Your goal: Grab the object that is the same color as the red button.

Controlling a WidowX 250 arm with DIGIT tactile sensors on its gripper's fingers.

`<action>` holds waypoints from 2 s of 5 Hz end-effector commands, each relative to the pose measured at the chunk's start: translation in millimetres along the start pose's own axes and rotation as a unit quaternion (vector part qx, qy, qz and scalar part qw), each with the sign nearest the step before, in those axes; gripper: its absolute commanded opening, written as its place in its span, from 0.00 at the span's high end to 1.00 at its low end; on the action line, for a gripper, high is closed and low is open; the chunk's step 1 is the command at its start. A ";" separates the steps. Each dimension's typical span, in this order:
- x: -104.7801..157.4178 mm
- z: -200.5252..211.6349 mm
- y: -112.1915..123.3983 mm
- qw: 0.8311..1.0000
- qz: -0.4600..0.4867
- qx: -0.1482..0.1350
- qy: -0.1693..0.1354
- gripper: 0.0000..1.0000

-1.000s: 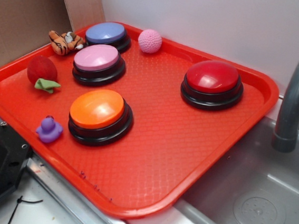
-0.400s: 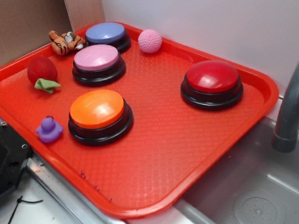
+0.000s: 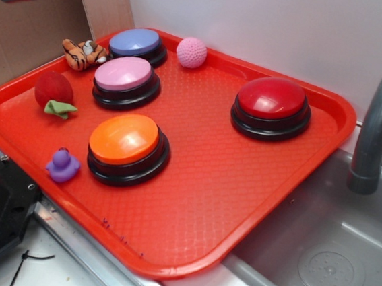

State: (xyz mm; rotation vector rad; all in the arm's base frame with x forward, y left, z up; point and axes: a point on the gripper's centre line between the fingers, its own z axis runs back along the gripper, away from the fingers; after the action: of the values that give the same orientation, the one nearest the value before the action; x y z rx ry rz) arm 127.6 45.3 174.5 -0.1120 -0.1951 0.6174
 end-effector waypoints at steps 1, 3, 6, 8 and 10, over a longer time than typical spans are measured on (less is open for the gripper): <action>31.9 -51.8 31.2 0.989 0.123 0.032 -0.078 0.00; 57.4 -101.4 48.2 0.973 0.181 0.050 -0.131 0.00; 62.8 -143.2 62.2 0.975 0.194 0.059 -0.093 0.00; 60.3 -149.9 66.9 0.976 0.193 0.048 -0.084 0.96; 61.0 -115.0 53.1 0.985 0.140 0.082 -0.054 1.00</action>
State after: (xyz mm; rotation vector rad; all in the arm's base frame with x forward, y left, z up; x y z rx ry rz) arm 167.8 111.7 52.6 0.0558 -0.1882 0.9139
